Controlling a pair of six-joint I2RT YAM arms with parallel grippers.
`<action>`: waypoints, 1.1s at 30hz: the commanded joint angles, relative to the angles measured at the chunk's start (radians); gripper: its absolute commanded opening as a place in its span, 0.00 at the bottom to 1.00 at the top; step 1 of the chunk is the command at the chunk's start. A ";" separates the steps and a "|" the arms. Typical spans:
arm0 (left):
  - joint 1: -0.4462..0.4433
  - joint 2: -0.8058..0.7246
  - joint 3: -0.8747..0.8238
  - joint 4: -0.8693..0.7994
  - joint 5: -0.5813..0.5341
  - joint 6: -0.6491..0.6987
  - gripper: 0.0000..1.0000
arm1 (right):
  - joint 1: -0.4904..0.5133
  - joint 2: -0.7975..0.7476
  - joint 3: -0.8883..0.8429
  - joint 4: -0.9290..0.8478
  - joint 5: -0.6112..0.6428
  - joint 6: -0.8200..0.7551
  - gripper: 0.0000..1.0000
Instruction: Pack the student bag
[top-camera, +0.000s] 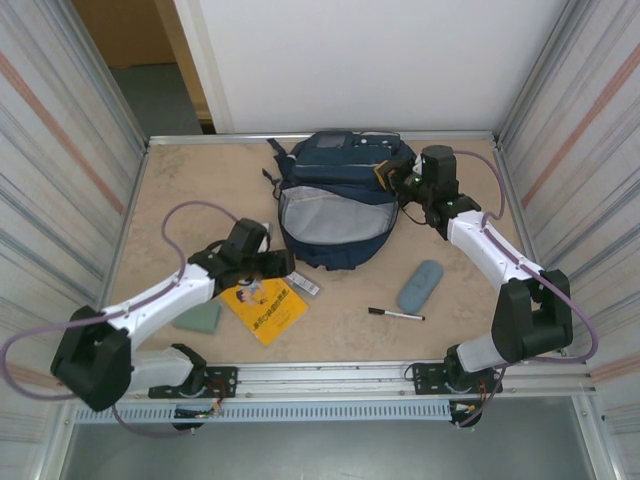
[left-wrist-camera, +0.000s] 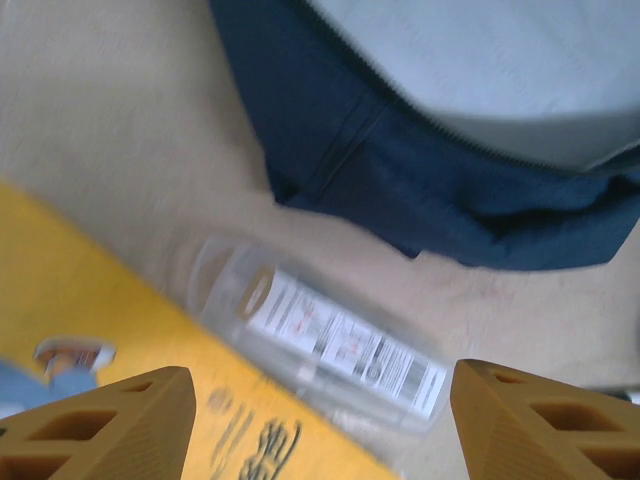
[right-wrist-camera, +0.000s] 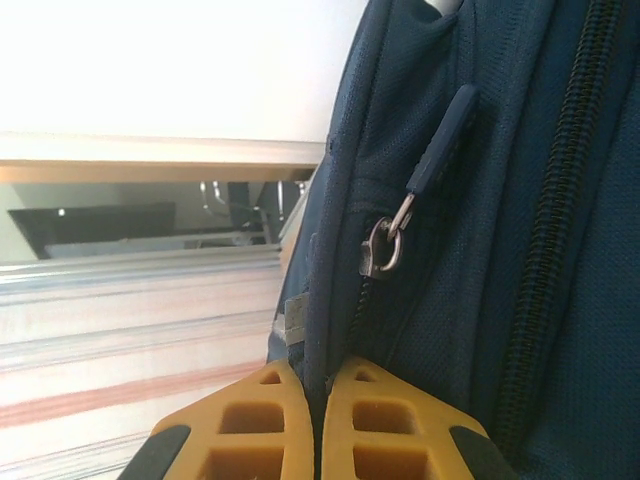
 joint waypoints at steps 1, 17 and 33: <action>0.014 0.059 0.087 0.063 -0.040 0.066 0.68 | -0.018 -0.084 -0.028 0.035 0.120 -0.175 0.00; 0.083 -0.081 0.033 -0.281 -0.072 0.018 0.68 | 0.011 0.048 -0.220 -0.094 0.124 -0.395 0.44; 0.081 -0.284 -0.073 -0.668 -0.103 -0.204 0.70 | 0.450 0.002 -0.142 -0.355 0.077 -0.839 0.63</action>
